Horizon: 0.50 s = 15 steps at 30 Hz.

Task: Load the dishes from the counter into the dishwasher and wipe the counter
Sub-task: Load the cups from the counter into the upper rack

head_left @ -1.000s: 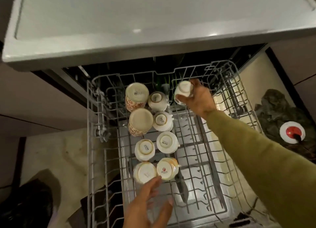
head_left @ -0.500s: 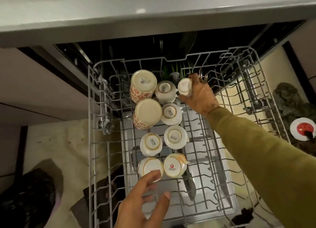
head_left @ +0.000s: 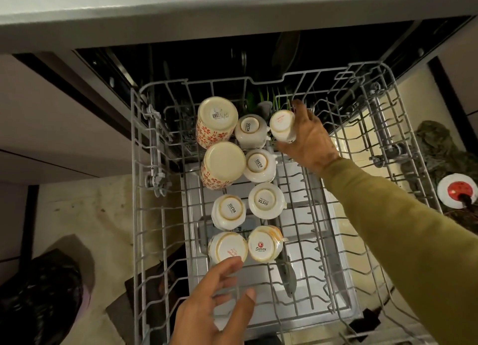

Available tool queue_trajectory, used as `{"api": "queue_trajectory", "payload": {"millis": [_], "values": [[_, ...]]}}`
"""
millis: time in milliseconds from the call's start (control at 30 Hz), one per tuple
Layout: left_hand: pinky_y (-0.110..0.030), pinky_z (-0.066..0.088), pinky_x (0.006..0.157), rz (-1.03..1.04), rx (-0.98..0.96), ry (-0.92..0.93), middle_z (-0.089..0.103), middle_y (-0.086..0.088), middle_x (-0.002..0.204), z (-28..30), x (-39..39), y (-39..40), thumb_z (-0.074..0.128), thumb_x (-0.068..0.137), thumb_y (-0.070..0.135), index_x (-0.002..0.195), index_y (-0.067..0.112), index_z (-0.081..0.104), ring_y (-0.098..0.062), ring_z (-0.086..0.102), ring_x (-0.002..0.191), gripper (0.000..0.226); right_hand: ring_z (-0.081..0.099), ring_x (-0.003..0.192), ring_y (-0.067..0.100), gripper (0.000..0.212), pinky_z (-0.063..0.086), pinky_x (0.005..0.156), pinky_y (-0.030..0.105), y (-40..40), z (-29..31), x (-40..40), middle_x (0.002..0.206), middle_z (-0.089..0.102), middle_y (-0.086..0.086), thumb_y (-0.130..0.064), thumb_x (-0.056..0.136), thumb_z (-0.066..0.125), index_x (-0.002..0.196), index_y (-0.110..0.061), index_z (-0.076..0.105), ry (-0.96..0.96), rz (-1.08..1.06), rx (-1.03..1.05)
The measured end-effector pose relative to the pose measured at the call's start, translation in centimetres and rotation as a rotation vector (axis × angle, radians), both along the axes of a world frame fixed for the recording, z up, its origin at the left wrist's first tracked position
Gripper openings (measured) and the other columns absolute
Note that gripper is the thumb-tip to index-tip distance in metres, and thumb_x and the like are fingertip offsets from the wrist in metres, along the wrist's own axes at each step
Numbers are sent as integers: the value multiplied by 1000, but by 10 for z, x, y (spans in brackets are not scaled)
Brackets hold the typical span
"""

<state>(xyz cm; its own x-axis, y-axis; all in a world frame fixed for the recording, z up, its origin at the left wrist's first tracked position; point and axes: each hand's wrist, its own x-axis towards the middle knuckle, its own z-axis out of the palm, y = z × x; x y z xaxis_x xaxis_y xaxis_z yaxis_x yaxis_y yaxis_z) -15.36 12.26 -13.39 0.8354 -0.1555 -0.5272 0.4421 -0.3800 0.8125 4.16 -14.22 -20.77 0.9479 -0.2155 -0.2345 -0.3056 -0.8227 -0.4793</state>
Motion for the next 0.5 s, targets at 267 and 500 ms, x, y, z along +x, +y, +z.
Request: {"api": "queue_trajectory", "payload": {"millis": [267,500], "values": [[-19,52,92,-20,29,-32,60,39,114,26,11,7,65,77,55,115,48,61,11,58,108,39,37,129,4,72,27,104,17,29,100,-102,149,45,2,-41,89,67,148,-16,34,-56,-126,181],[-16,50,92,-34,23,-170,64,29,118,104,43,11,64,85,47,128,38,58,8,57,115,44,23,127,-17,66,14,92,-10,66,189,-166,145,39,-21,-52,88,60,147,-31,37,-69,-63,167]]}}
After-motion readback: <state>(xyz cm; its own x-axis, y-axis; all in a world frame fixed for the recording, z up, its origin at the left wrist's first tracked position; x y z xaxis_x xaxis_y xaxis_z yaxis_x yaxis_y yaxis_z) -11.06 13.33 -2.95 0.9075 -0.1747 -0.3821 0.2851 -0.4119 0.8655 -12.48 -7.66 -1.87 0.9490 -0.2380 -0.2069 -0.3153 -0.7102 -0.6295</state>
